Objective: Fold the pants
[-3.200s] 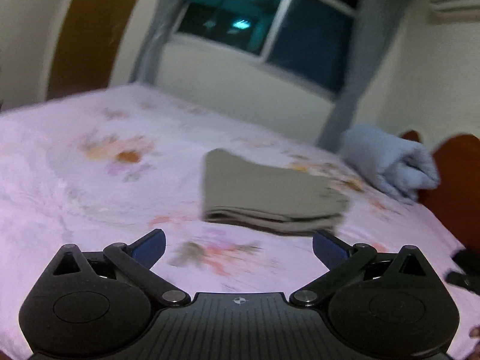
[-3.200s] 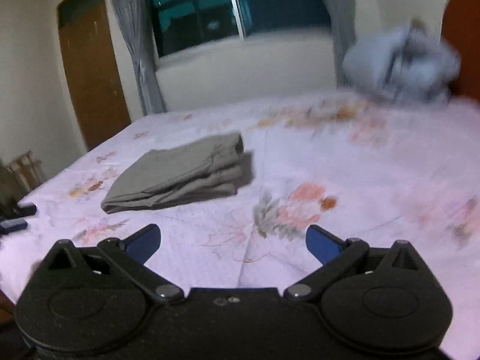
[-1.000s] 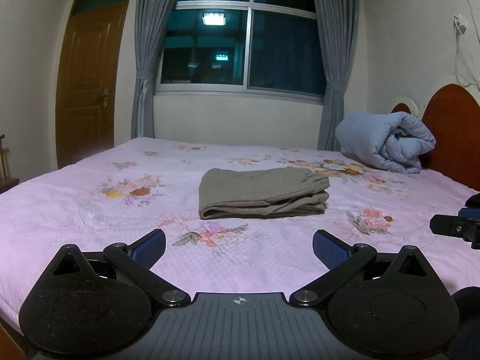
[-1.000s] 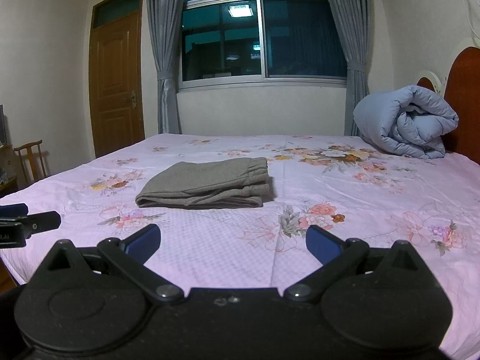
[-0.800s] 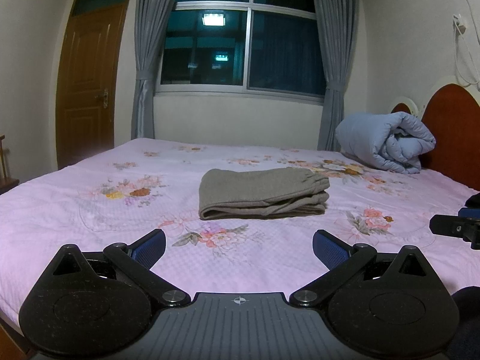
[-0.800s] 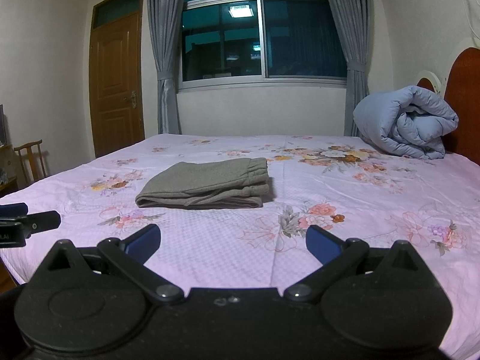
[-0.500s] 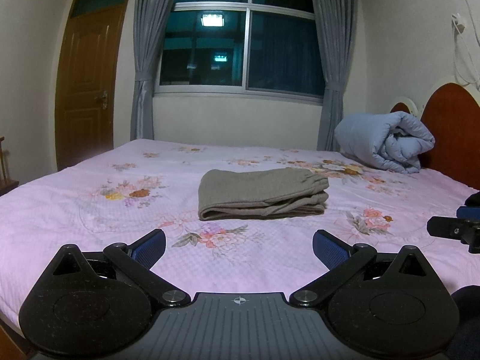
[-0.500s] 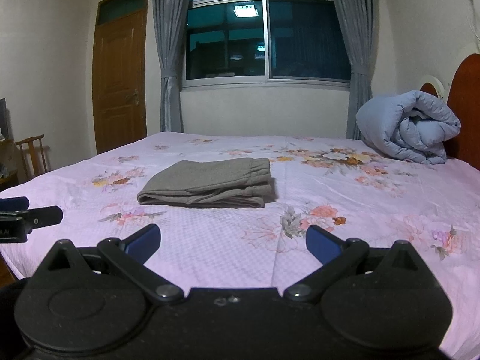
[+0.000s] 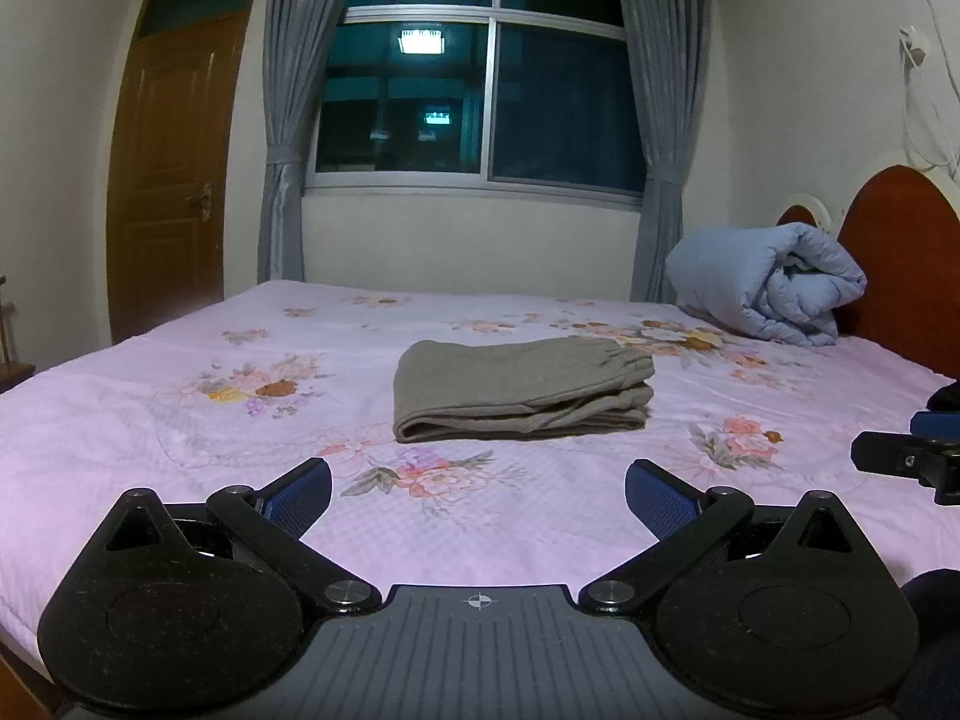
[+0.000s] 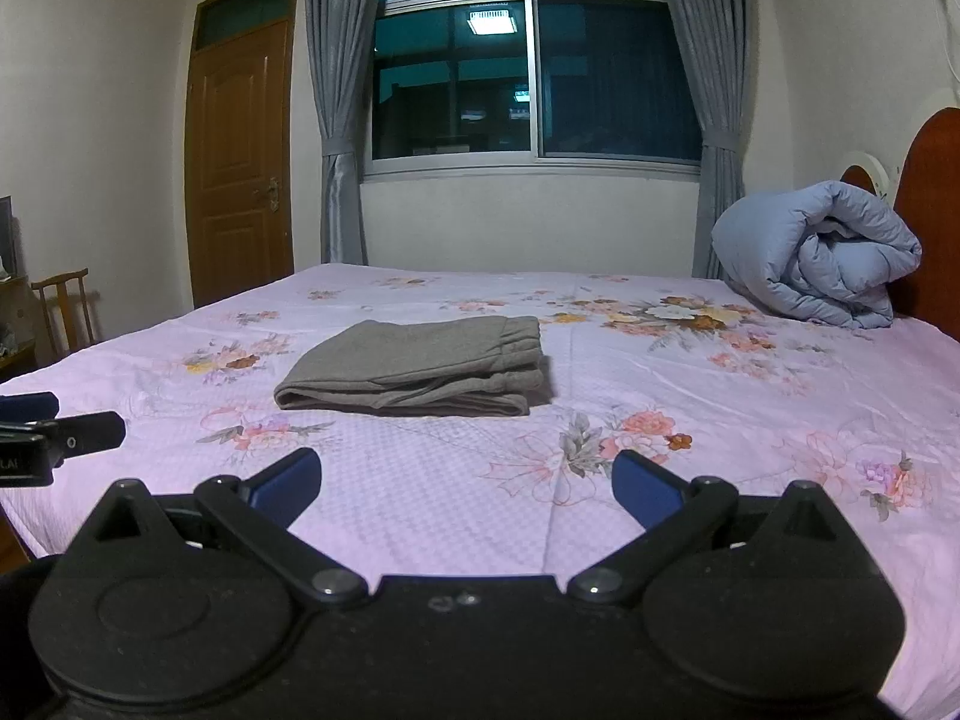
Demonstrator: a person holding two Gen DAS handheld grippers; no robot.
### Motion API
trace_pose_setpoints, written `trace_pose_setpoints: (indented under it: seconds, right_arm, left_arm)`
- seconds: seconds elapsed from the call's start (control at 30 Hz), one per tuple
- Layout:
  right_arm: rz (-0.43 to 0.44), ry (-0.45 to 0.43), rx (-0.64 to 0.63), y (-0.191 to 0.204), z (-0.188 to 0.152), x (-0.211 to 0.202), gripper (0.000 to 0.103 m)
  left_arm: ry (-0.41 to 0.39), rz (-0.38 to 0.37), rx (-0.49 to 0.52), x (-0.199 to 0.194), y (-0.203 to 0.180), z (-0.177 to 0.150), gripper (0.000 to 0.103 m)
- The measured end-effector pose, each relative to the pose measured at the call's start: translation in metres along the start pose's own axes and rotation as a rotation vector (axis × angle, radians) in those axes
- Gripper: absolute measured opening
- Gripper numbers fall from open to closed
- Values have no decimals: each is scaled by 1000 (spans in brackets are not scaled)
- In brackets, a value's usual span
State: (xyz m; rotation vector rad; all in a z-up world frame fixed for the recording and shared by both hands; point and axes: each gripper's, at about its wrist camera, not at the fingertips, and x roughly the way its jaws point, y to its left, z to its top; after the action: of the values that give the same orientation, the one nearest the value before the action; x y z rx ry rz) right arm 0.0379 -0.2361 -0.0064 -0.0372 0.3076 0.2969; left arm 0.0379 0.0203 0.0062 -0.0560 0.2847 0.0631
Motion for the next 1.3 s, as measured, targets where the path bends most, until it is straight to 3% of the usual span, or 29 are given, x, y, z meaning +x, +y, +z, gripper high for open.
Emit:
trace_pose_setpoints:
  seconds: [0.43, 1.3]
  right_arm:
    - [0, 0, 0, 0, 0, 0, 97]
    - [8, -4, -3, 0, 2, 1, 97]
  left_arm:
    - [8, 20, -37, 2, 7, -1, 103]
    - [-6, -14, -1, 1, 1, 0, 103]
